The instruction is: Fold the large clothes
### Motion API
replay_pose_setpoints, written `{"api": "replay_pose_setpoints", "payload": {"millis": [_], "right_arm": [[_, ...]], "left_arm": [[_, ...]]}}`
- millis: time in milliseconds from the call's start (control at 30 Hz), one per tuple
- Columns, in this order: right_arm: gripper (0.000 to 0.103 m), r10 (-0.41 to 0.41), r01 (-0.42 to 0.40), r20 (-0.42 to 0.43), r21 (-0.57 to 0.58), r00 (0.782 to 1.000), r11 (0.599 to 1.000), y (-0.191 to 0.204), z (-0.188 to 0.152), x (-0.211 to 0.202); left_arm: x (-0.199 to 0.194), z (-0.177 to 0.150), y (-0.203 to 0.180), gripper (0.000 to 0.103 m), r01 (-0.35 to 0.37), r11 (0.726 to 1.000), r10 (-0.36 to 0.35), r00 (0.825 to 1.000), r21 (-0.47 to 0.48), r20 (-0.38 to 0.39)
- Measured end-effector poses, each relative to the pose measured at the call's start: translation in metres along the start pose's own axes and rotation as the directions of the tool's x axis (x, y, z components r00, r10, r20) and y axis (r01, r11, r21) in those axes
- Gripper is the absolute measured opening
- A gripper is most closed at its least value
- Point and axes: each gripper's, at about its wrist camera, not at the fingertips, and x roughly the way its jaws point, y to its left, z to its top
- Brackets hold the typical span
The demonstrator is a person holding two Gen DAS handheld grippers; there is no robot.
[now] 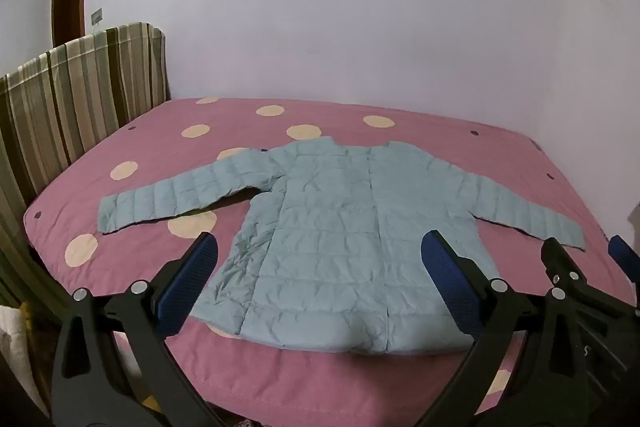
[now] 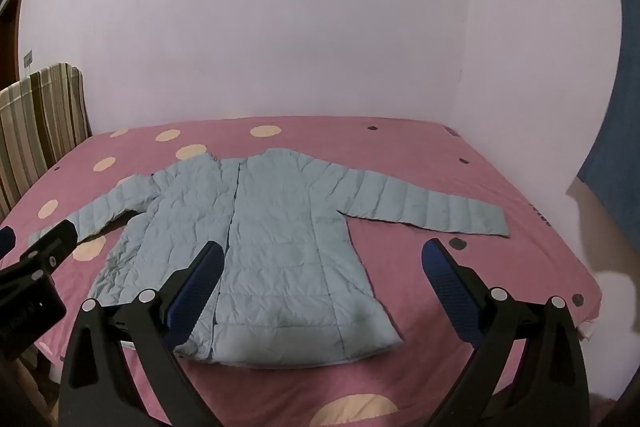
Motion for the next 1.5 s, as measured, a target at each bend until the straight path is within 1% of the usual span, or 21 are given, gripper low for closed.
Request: {"api": "replay_pose_setpoints", "payload": {"millis": [100,200,300,767,1500], "right_arm": [[0.098,-0.001,0.001,0.0,0.003,1.0,1.0,0.001,0.001,-0.002],[0.098,0.0,0.0,0.0,0.001,1.0,1.0,0.003,0.001,-0.003],[0.098,0.005,-0.005,-0.005,0.006,1.0,1.0,0.001,0.002,-0.004],[0.098,0.007,-0.007,-0.001,0.012,1.0,1.0,0.003,0.007,-0.011],[0.098,0.012,-0.012,0.001,0.004,1.0,1.0,0.009,0.009,-0.014]], "left_arm": [[0.004,0.003,-0.002,0.101,-0.001,1.0,0.001,1.0,0.006,-0.012],[-0.001,0.002,-0.001,0.101,0.005,1.0,-0.004,1.0,0.018,-0.006],[0.001,0.001,-0.006,0.101,0.006,1.0,-0.006,1.0,0.018,-0.009],[0.0,-0.001,-0.003,0.101,0.034,0.999,-0.034,0.999,0.012,-0.016],[-0.001,-0.002,-0.001,0.101,0.034,0.999,-0.034,0.999,0.009,-0.014]]}}
